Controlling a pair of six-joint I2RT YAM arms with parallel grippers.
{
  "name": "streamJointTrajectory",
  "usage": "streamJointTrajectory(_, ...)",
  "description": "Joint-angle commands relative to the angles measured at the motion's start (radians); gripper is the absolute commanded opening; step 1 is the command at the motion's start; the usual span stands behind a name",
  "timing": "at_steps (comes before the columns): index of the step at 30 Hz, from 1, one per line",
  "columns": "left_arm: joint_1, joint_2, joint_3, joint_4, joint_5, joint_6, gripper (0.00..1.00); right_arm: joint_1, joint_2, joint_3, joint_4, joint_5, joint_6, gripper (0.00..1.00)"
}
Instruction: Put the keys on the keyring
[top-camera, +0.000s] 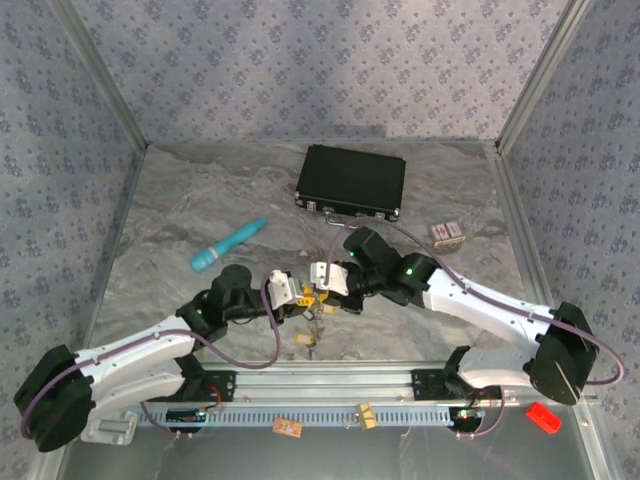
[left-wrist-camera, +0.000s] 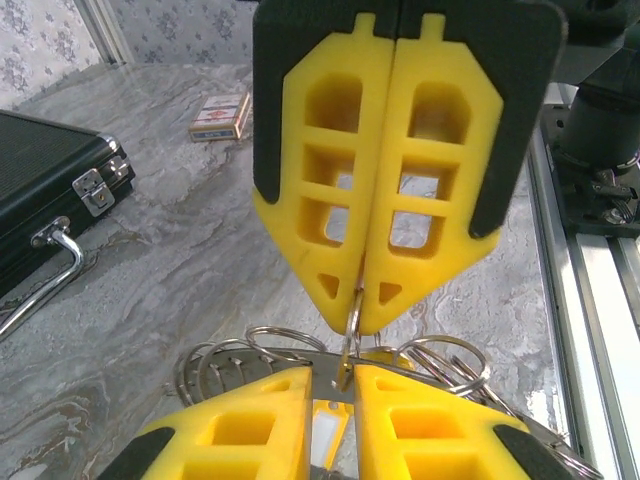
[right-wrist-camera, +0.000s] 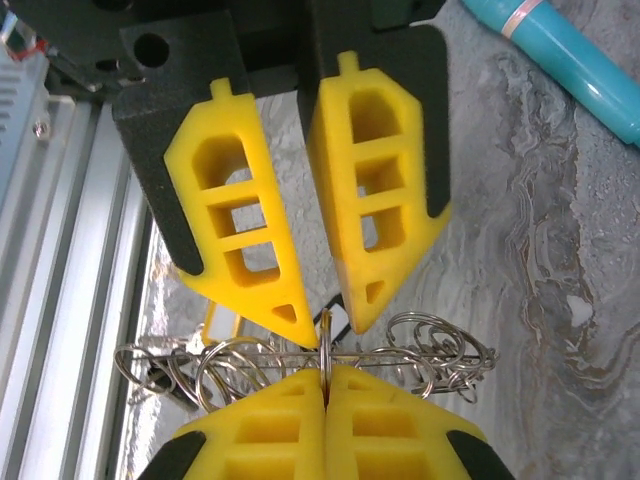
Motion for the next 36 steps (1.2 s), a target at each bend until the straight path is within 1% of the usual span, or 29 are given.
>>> streamJointTrajectory(1,0.0,-0.014,0.044,-0.021,0.01,0.021,0.18,0.025,0.029,0.075,-0.131,0.074,-0.081,0.0)
streamJointTrajectory(6,0.0,-0.008,0.053,-0.024,0.037,0.022,0.16,0.061,0.064,0.132,-0.145,0.095,-0.103,0.0)
streamJointTrajectory(7,-0.001,-0.006,0.055,-0.024,0.044,0.022,0.14,0.064,0.068,0.137,-0.146,0.094,-0.104,0.0)
streamJointTrajectory(10,-0.001,-0.009,0.051,-0.019,0.059,0.025,0.0,0.049,0.041,0.109,-0.094,0.054,-0.075,0.0)
streamJointTrajectory(12,0.0,-0.01,0.044,-0.007,0.059,0.02,0.0,0.017,-0.005,0.059,-0.031,0.002,-0.039,0.03)
streamJointTrajectory(15,-0.001,-0.01,0.027,0.027,0.064,0.0,0.0,-0.029,-0.056,-0.01,0.058,-0.074,0.028,0.0)
streamJointTrajectory(19,0.003,0.0,0.009,0.073,0.062,-0.027,0.0,-0.04,-0.077,-0.065,0.14,-0.11,0.075,0.0)
streamJointTrajectory(20,0.004,0.002,0.007,0.079,0.061,-0.033,0.04,-0.043,-0.077,-0.073,0.152,-0.115,0.081,0.0)
streamJointTrajectory(21,0.004,0.006,0.007,0.085,0.058,-0.039,0.12,-0.044,-0.077,-0.079,0.162,-0.121,0.085,0.0)
streamJointTrajectory(22,0.005,0.01,0.007,0.088,0.056,-0.043,0.15,-0.044,-0.077,-0.085,0.169,-0.125,0.088,0.0)
streamJointTrajectory(26,0.006,0.014,0.011,0.076,0.058,-0.047,0.18,-0.038,-0.071,-0.081,0.159,-0.124,0.077,0.0)
streamJointTrajectory(28,0.005,0.013,0.013,0.069,0.061,-0.045,0.17,-0.034,-0.071,-0.076,0.149,-0.121,0.068,0.0)
streamJointTrajectory(32,0.008,0.007,0.018,0.059,0.071,-0.039,0.03,-0.033,-0.083,-0.085,0.16,-0.11,0.073,0.0)
streamJointTrajectory(33,0.01,0.005,0.015,0.061,0.072,-0.039,0.0,-0.037,-0.096,-0.103,0.182,-0.103,0.084,0.03)
streamJointTrajectory(35,0.015,-0.005,0.003,0.087,0.074,-0.048,0.0,-0.065,-0.134,-0.15,0.255,-0.114,0.118,0.2)
streamJointTrajectory(36,0.016,-0.01,-0.006,0.108,0.075,-0.057,0.0,-0.08,-0.151,-0.177,0.289,-0.133,0.137,0.24)
